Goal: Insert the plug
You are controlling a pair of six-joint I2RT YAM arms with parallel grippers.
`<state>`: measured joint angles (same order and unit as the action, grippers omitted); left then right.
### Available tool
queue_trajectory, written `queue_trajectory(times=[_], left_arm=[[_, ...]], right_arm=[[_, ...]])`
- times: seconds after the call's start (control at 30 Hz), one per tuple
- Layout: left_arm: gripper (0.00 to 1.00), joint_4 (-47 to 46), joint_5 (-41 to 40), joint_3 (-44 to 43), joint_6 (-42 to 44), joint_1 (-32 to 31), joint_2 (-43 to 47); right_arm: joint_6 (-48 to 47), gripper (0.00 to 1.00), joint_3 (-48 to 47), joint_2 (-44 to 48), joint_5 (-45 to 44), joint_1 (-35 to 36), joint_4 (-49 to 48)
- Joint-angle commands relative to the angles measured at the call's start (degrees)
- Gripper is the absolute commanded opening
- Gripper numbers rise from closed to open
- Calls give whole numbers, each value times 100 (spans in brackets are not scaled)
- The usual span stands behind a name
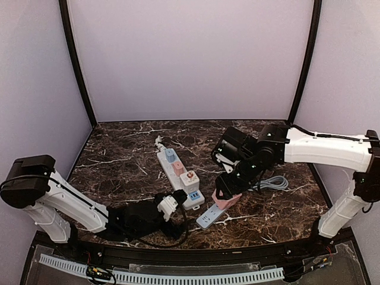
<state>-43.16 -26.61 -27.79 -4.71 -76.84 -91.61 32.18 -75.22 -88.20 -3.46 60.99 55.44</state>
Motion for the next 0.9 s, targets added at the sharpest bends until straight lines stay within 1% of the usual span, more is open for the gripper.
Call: queue_trajectory(times=[0.0, 0.13, 0.27, 0.53, 0.77, 0.87], left_arm=[[98, -431, 321, 368, -29, 369, 226], [98, -575, 395, 522, 60, 586, 365], [99, -832, 471, 599, 201, 667, 354], [99, -1229, 528, 581, 414, 758, 213], [99, -1369, 594, 487, 436, 814, 4], [99, -1377, 608, 445, 436, 819, -48]], right_arm=[[-198, 0, -245, -226, 204, 27, 139], [-375, 0, -312, -447, 183, 2, 156], [-520, 0, -360, -630, 162, -71, 112], [-752, 0, -268, -834, 289, -329, -166], [-929, 0, -127, -947, 322, -480, -441], [-966, 0, -116, -999, 506, -492, -470]])
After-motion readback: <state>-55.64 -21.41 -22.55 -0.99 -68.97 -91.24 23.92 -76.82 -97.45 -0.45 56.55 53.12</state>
